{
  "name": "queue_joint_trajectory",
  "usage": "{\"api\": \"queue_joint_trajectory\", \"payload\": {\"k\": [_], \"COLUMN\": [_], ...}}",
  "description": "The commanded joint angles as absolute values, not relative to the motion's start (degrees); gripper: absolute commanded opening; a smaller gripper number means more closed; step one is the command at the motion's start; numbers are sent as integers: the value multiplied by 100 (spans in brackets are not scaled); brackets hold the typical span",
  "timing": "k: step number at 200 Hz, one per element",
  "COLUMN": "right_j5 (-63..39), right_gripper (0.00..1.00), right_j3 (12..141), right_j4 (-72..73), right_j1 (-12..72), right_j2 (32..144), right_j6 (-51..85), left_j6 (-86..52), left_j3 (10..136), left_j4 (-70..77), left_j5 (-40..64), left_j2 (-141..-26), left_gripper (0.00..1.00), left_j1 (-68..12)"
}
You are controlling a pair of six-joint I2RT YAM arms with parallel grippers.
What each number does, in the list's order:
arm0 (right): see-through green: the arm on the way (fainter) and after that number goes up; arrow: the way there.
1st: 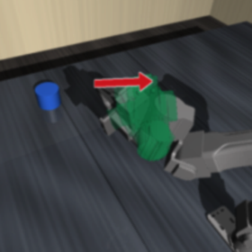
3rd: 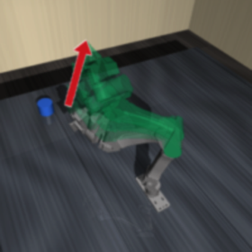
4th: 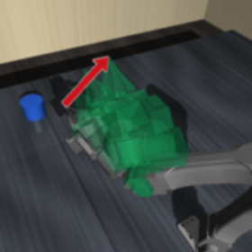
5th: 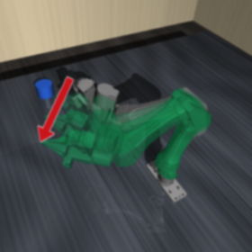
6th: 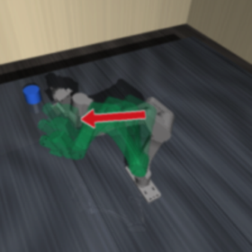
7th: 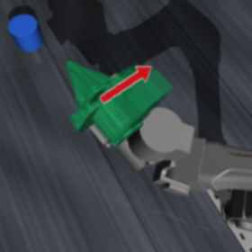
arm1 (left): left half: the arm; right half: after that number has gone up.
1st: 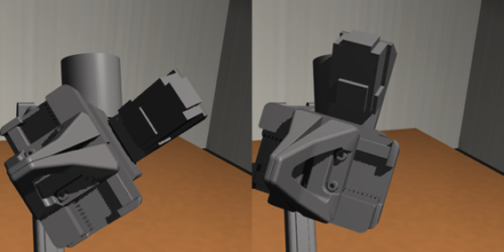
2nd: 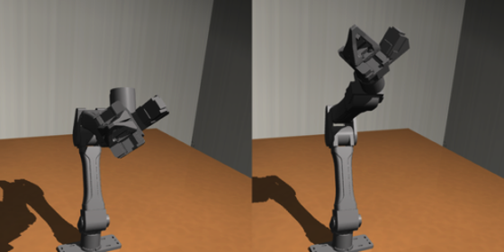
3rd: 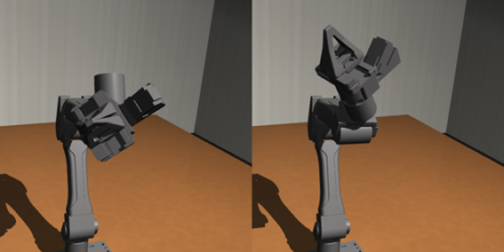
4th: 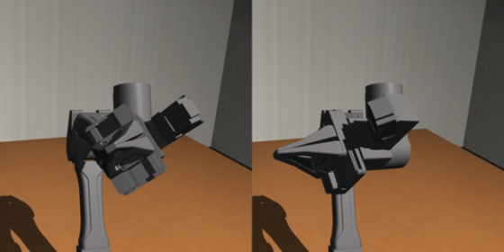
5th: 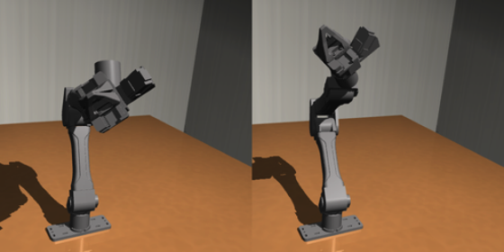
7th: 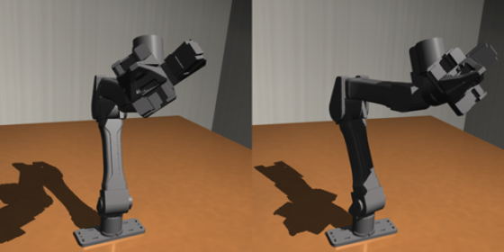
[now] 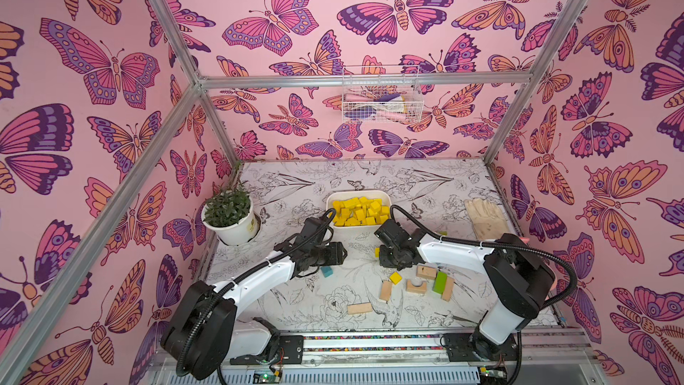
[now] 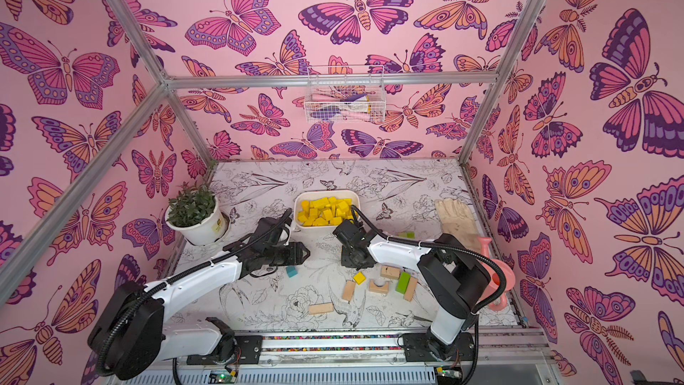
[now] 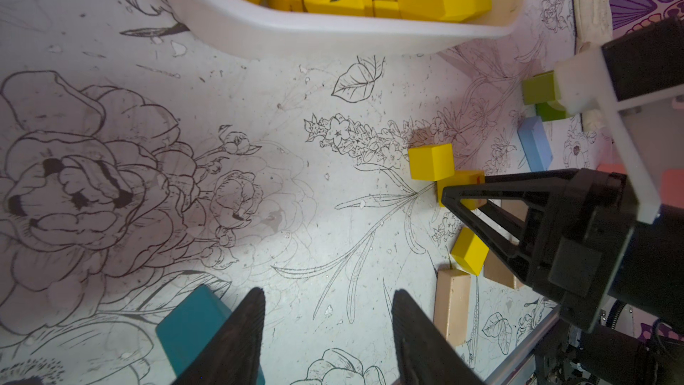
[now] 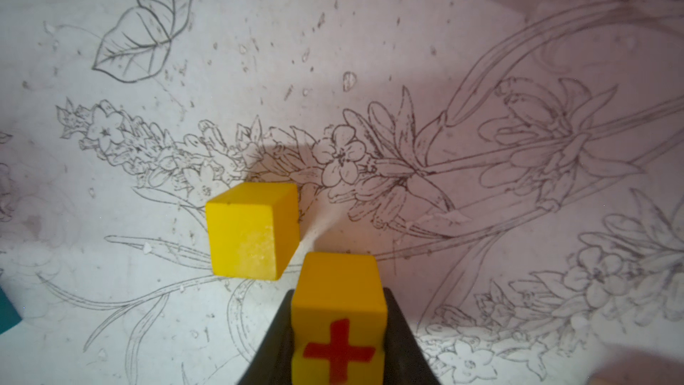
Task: Pick out the yellow building blocks
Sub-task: Pick up the building block from the center of the board, then place the building block in the storage box.
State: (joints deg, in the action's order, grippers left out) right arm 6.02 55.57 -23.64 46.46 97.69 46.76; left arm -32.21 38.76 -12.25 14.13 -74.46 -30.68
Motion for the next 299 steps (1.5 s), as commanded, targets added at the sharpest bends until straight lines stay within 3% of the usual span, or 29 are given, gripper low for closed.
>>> {"api": "queue_joint_trajectory", "payload": {"k": [1, 78, 164, 235, 299], "right_j5": [747, 1387, 272, 90, 155], "right_gripper": [14, 10, 11, 13, 21], "right_j3": [5670, 6614, 8663, 9626, 10249], "right_j4": [-2600, -3387, -3731, -3791, -4003], "right_j1": [4709, 4557, 3758, 3292, 3134], "right_j2": [9655, 9052, 10836, 11855, 12308], "right_j6": [4668, 4057, 3456, 3351, 3258], "left_j6": [-3261, -3271, -3271, -3270, -3271], "left_j3": [3763, 3770, 3735, 3691, 3694], "left_j4": [-1168, -1134, -1059, -1025, -1001], "left_j5": [1494, 1538, 1608, 1648, 1696], "left_j2": [-7354, -7403, -7403, -7409, -7444], "left_gripper": [56, 56, 56, 56, 56], "left_j1": [-3023, -2999, -2953, -2909, -2873]}}
